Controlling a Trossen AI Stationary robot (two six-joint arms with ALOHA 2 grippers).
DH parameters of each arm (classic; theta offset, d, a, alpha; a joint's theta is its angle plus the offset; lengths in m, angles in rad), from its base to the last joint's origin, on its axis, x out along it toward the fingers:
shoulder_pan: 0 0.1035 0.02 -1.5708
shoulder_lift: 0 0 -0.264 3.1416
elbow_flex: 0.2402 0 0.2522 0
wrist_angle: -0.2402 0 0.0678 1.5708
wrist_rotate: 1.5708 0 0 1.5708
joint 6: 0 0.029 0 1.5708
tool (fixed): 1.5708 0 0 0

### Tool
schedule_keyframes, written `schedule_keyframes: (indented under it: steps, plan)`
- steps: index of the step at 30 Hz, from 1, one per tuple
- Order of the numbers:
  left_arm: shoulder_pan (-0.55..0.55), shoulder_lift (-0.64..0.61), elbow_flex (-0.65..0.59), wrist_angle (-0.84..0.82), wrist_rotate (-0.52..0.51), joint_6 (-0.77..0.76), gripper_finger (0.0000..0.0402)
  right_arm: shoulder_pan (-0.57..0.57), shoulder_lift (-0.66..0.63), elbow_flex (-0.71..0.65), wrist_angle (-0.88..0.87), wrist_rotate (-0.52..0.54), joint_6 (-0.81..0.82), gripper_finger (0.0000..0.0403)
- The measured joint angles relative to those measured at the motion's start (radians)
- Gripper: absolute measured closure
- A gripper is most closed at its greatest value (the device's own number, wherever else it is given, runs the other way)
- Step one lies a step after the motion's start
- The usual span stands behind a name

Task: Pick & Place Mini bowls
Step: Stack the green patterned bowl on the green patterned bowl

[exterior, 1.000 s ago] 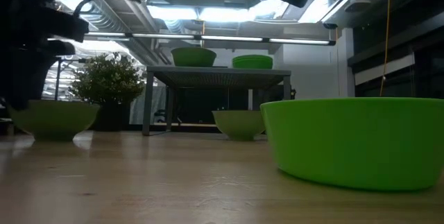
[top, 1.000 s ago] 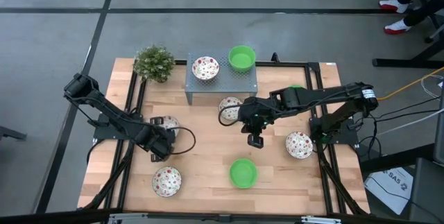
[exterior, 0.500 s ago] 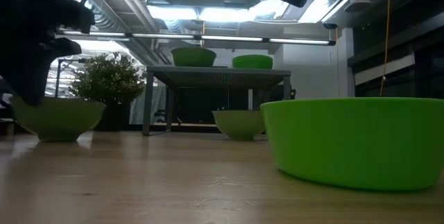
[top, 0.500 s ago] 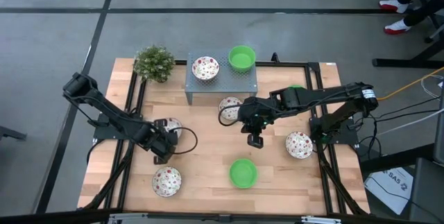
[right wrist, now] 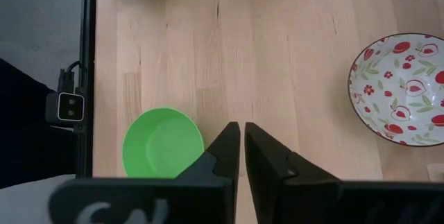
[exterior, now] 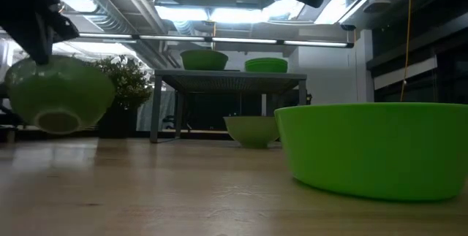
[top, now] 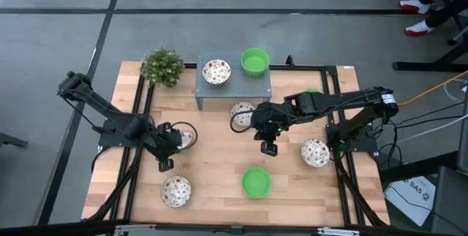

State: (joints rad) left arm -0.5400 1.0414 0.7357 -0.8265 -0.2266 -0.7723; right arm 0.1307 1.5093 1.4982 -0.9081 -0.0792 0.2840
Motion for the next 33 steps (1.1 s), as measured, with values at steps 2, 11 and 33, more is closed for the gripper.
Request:
schedule_keyframes:
  steps: [2,11,33]
  plan:
    - [0.0,-0.013,0.0,-0.002,-0.006,-0.003,0.04,0.0,0.0,0.0,0.0,0.0,0.0,0.0377]
    - [0.044,-0.023,0.0,0.064,-0.065,0.012,0.04,0.0,0.0,0.0,0.01,0.008,0.001,0.0377]
    - [0.364,-0.255,0.0,0.691,-0.082,0.434,0.04,0.0,0.0,0.0,0.021,0.008,-0.007,0.0377]
